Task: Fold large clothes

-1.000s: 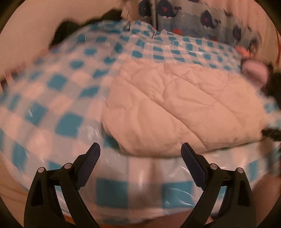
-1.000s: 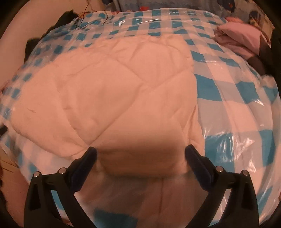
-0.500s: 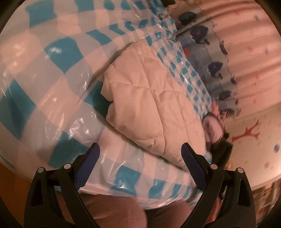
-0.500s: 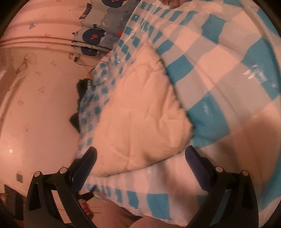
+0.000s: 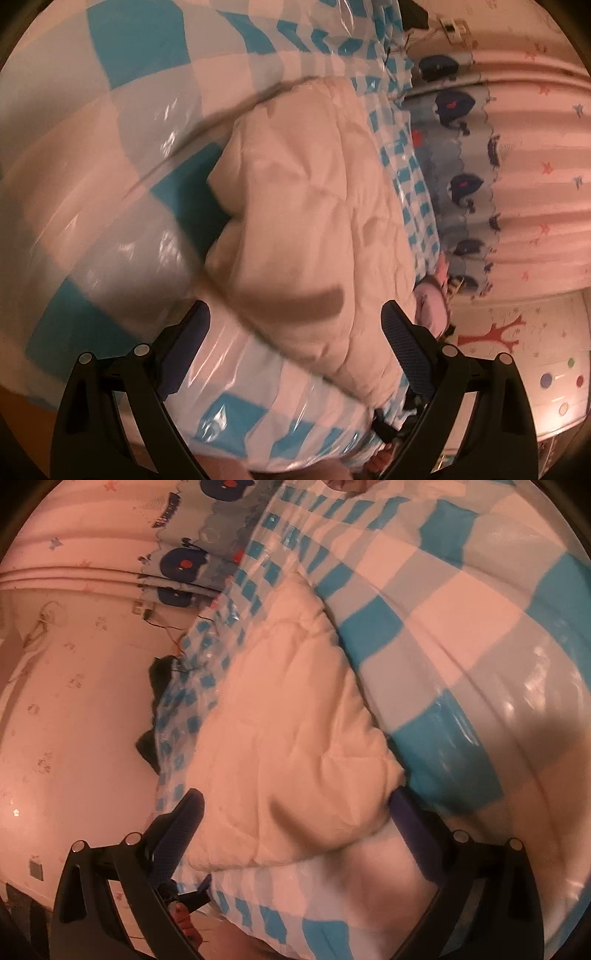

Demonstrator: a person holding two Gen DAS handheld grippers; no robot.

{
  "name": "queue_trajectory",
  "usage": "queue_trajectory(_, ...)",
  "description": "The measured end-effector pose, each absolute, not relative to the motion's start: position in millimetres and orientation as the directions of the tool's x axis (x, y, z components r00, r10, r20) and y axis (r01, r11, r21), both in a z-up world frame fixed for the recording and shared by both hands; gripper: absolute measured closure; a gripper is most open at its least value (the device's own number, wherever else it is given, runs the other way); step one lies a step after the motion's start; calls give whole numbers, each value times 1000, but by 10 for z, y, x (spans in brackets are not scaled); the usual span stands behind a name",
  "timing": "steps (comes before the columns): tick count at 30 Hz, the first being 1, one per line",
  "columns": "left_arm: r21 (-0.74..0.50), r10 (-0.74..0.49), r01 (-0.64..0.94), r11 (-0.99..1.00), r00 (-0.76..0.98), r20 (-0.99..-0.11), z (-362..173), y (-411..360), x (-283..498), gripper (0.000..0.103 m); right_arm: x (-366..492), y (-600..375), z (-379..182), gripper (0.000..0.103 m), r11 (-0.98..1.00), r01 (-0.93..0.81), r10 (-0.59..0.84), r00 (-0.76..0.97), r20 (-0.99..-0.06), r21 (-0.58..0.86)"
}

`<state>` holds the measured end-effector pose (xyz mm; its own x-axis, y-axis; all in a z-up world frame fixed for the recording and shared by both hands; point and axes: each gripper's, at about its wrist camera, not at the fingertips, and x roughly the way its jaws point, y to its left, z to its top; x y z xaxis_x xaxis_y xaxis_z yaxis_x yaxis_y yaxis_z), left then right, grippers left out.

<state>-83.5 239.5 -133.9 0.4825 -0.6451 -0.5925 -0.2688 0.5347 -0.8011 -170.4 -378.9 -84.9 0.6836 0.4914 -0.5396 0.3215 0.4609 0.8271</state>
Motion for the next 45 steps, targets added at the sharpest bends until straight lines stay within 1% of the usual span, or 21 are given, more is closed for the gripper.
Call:
queue_trajectory(2,-808,-644,-286,515,494,-585,-1373,2388,-773,13,-1697,-3756,-868,7,477,321,480,684,-549,818)
queue_trajectory(3,-811,-646,-291,507,494,-582,-1384,2386,-738,13,-1675,-3726,-858,9,502,314,473,680,-560,806)
queue_trajectory(4,-817,-652,-297,494,496,-574,-1406,2369,-707,14,-1662,-3678,-836,33,542,311,456,672,-584,781)
queue_trajectory(5,-819,-652,-297,490,499,-571,-1416,2350,-690,18,-1632,-3606,-805,65,612,329,407,648,-644,719)
queue_trajectory(6,-806,-639,-298,512,495,-589,-1408,2325,-675,25,-1636,-3562,-781,65,655,329,374,641,-670,680)
queue_trajectory(7,-788,-626,-296,539,486,-610,-1397,2309,-658,38,-1642,-3490,-720,68,711,310,333,643,-690,632)
queue_trajectory(8,-775,-616,-290,562,478,-626,-1397,2300,-643,49,-1645,-3407,-652,71,767,292,289,639,-713,572)
queue_trajectory(11,-767,-626,-270,583,452,-635,-1387,2318,-600,63,-1700,-3168,-464,75,879,240,174,642,-747,411)
queue_trajectory(14,-750,-619,-242,616,440,-650,-1274,2288,-579,69,-1764,-3019,-296,79,923,200,119,663,-739,329)
queue_trajectory(20,-745,-637,-194,639,410,-653,-1025,2231,-624,73,-1999,-2926,-51,82,945,157,98,701,-706,287)
queue_trajectory(26,-747,-665,-144,649,369,-649,-879,2191,-881,73,-2340,-2878,133,83,959,142,72,717,-693,246)
queue_trajectory(30,-749,-671,-151,646,355,-651,-953,2261,-1011,73,-2559,-2811,134,83,968,124,66,711,-700,217)
queue_trajectory(37,-741,-660,-171,649,357,-661,-1090,2310,-1070,68,-2665,-2710,18,83,982,119,23,696,-718,148)
queue_trajectory(39,-741,-660,-167,650,360,-660,-1089,2313,-1082,64,-2688,-2715,-2,79,980,123,26,696,-718,155)
queue_trajectory(40,-741,-658,-165,651,365,-659,-1085,2316,-1098,61,-2693,-2738,-25,75,977,128,37,690,-723,172)
queue_trajectory(41,-743,-658,-164,649,368,-657,-1084,2335,-1117,55,-2713,-2800,-58,61,967,129,72,690,-720,220)
queue_trajectory(42,-749,-662,-162,642,376,-649,-1091,2350,-1138,52,-2741,-2870,-94,53,951,124,123,693,-710,285)
queue_trajectory(43,-753,-663,-163,638,381,-645,-1090,2363,-1146,45,-2770,-2984,-159,43,912,124,201,694,-691,390)
queue_trajectory(44,-755,-662,-167,634,386,-642,-1102,2377,-1160,37,-2795,-3109,-246,42,864,142,263,691,-673,484)
queue_trajectory(45,-762,-664,-174,624,396,-634,-1125,2397,-1173,35,-2815,-3218,-332,42,812,149,321,692,-646,564)
